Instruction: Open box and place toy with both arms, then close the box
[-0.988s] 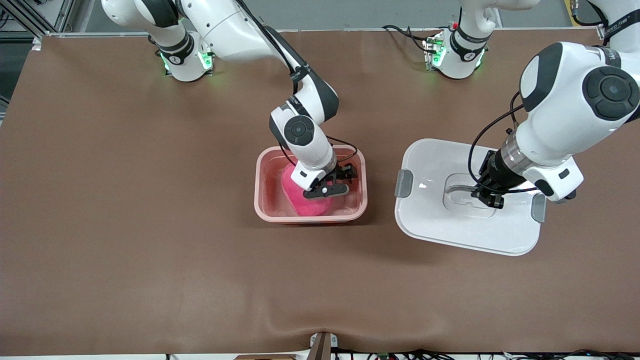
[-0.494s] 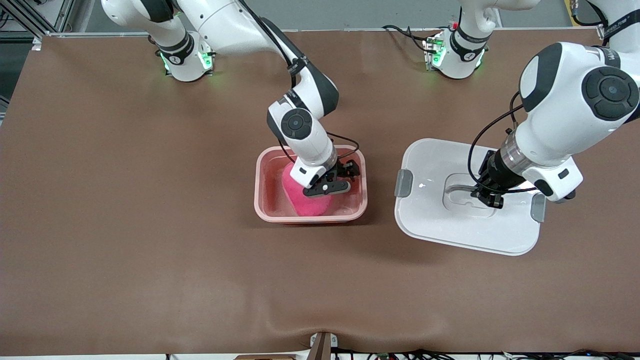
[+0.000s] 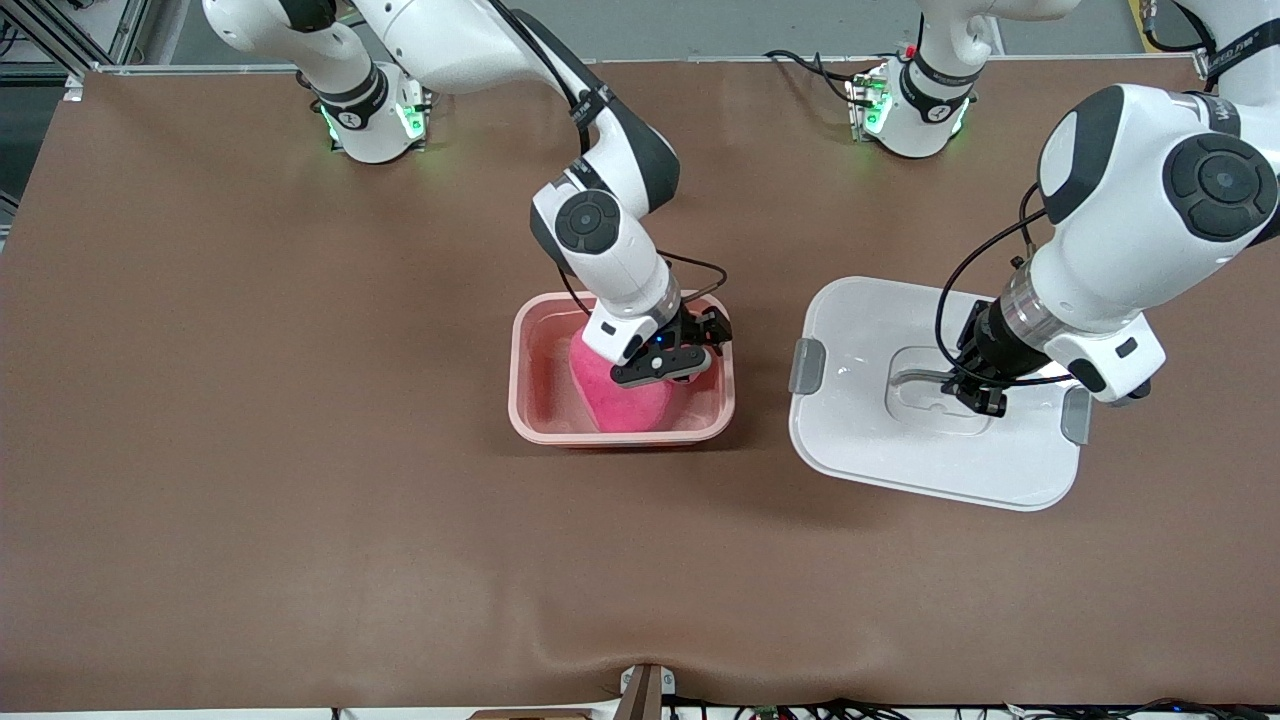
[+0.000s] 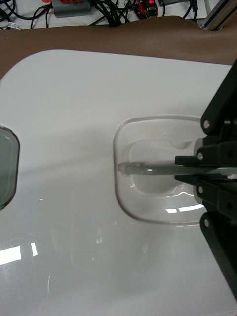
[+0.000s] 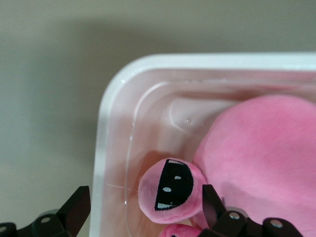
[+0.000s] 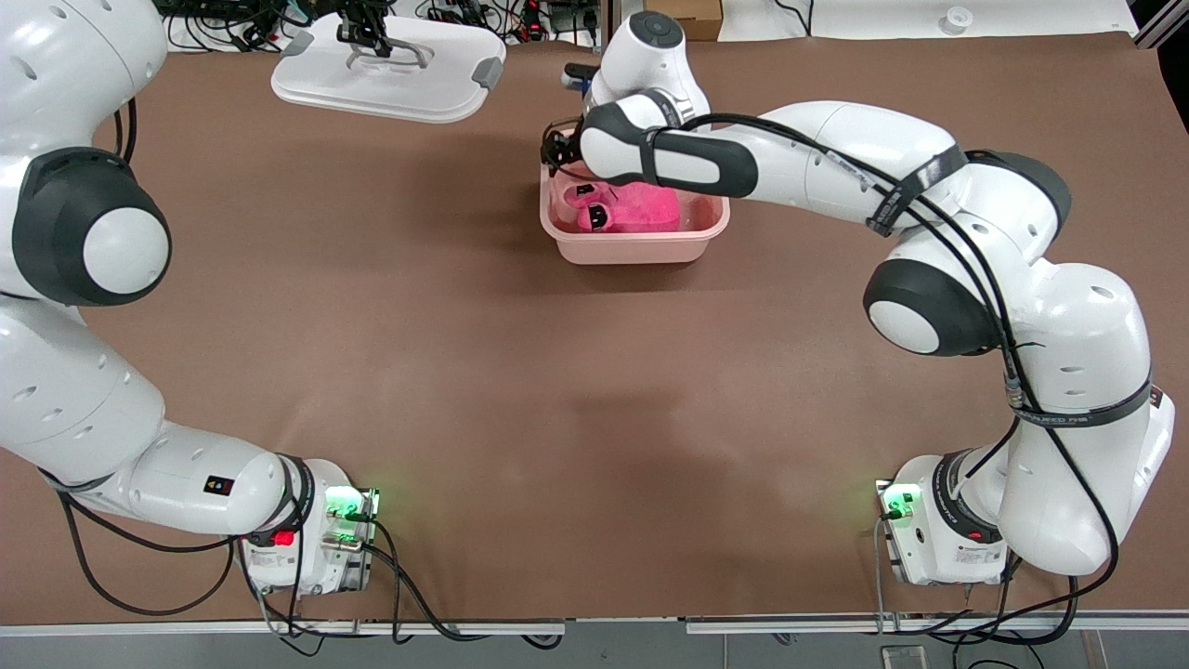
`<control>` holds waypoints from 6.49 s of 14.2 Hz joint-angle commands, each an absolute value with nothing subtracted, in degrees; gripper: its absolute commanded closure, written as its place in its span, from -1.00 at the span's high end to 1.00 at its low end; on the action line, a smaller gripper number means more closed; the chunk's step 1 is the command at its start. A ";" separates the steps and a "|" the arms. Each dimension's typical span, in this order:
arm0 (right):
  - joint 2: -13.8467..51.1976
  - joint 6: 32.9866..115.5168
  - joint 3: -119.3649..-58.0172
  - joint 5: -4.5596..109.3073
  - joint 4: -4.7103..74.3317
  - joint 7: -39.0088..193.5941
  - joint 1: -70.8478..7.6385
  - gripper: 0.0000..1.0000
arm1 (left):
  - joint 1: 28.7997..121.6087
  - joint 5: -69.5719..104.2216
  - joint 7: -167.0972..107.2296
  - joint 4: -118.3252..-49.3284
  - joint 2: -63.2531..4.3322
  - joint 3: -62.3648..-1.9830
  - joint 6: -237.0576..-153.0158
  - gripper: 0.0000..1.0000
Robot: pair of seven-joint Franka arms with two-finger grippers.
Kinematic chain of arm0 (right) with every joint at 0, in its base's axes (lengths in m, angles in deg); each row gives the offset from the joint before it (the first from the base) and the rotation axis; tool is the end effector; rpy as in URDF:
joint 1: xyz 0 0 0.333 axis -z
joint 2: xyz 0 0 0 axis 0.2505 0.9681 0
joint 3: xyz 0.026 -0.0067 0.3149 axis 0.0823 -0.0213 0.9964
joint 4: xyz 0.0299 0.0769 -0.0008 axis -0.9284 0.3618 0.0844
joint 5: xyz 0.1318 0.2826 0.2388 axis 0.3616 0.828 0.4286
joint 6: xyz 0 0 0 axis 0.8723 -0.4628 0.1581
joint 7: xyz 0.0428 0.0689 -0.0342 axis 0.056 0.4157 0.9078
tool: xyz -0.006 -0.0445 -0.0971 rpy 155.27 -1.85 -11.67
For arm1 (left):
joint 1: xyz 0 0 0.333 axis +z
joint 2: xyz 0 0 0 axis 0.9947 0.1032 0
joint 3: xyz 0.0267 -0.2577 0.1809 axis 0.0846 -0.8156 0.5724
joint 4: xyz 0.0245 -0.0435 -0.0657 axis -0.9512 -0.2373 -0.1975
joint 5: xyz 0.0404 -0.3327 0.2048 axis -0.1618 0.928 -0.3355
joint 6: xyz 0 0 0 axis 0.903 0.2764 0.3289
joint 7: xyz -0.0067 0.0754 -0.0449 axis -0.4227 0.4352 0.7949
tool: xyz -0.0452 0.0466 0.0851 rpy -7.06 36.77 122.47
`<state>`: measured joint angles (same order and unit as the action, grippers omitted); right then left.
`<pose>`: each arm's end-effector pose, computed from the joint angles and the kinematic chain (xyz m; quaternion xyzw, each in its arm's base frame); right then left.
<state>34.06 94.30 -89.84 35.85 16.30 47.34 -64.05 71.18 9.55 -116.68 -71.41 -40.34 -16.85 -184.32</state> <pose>0.5348 0.5302 0.3364 -0.9817 -0.0650 -0.0584 0.1691 0.6246 -0.1750 0.5195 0.7775 0.6275 0.0083 0.0405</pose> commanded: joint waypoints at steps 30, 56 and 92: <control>-4.44 41.69 -90.01 17.20 25.97 81.94 -13.54 1.00 | 50.08 -7.65 -162.94 -68.23 -27.93 -22.11 -201.26 -1.00; -6.72 39.58 -86.32 16.49 23.15 74.99 -12.93 1.00 | 39.96 -16.98 -181.77 -66.82 -20.02 -22.11 -208.30 -1.00; -3.56 45.03 -86.32 15.79 21.83 75.86 -10.46 1.00 | 39.17 -17.42 -181.86 -69.72 -21.16 -22.11 -207.51 -1.00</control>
<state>-3.92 45.11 -87.00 16.78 22.49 75.88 -11.56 39.62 -15.36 -179.17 -68.57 -19.58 -22.24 -208.45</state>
